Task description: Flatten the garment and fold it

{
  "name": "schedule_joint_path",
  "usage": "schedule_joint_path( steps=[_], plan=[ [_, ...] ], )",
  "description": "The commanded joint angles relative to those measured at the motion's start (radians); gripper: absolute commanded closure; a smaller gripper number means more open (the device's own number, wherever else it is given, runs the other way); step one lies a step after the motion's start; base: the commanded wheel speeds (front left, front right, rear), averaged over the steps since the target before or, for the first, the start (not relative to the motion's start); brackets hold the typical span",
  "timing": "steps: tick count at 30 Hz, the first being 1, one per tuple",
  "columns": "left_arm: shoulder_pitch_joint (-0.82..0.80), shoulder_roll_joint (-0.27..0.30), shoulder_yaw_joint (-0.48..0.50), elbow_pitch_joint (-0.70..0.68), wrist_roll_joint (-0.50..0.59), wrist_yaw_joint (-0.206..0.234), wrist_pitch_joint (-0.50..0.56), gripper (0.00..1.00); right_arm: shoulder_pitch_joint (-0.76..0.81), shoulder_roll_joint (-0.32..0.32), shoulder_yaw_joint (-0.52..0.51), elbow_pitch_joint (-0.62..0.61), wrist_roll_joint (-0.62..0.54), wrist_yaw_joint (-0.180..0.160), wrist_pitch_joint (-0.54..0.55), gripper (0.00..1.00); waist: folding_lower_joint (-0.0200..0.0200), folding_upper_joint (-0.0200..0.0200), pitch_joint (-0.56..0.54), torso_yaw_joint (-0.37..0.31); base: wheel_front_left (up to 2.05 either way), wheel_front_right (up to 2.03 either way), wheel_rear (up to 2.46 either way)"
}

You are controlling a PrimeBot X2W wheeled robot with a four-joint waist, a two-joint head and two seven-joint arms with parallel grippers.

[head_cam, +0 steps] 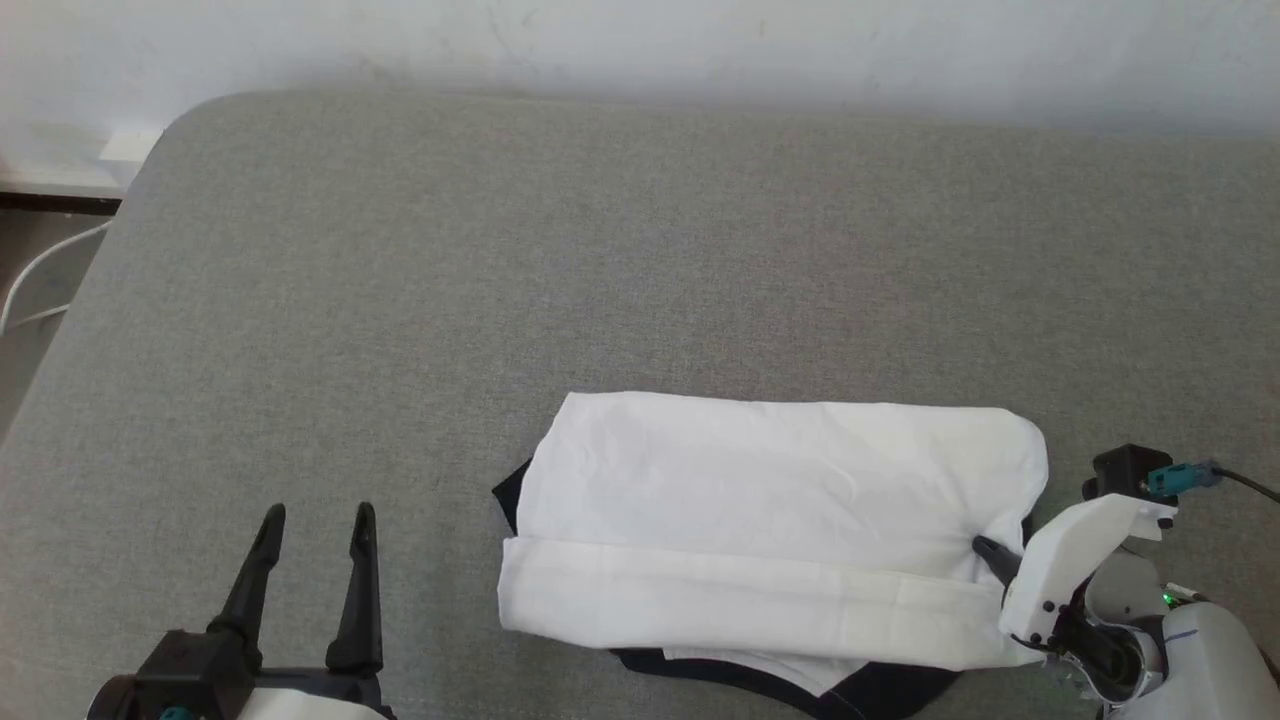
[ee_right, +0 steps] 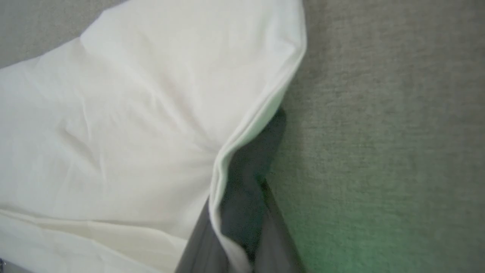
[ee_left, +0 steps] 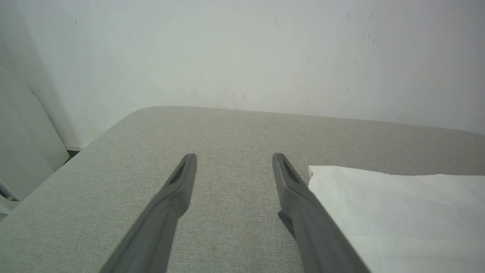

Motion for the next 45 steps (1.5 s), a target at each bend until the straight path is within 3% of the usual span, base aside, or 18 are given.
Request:
schedule_joint_path(
  steps=[1,11,22,27,33,45],
  plan=[
    [-0.004,-0.011,0.004,0.01,0.012,-0.009,-0.005,0.0,0.014,0.0,-0.01,0.06,-0.026,-0.011,-0.004,1.0,0.0001,0.0,-0.006,-0.004,0.0,0.0,0.0],
    [0.006,-0.041,0.021,0.028,0.019,-0.039,-0.005,0.0,-0.024,0.0,-0.109,0.078,-0.094,-0.011,-0.057,1.0,0.0001,0.0,-0.02,-0.035,0.0,0.0,0.0],
    [0.019,-0.053,0.034,0.038,0.034,-0.057,-0.005,0.0,-0.016,-0.018,-0.273,-0.047,-0.171,-0.011,-0.025,1.0,0.0001,0.0,-0.033,-0.062,0.0,0.0,0.0],
    [0.03,-0.055,0.033,0.045,0.042,-0.054,-0.005,0.0,0.0,-0.016,-0.297,-0.118,-0.178,-0.011,0.008,1.0,0.0001,0.0,-0.049,-0.072,0.0,0.0,0.0],
    [0.034,-0.068,0.021,0.052,0.042,-0.056,-0.005,0.0,0.02,-0.007,-0.228,-0.183,-0.145,-0.011,0.034,1.0,0.0001,0.0,-0.067,-0.076,0.0,0.0,0.0],
    [0.048,-0.078,0.005,0.07,0.033,-0.062,-0.005,0.0,0.047,-0.001,0.051,-0.34,-0.017,-0.011,0.124,1.0,0.0001,0.0,-0.106,-0.049,0.0,0.0,0.0]
  ],
)
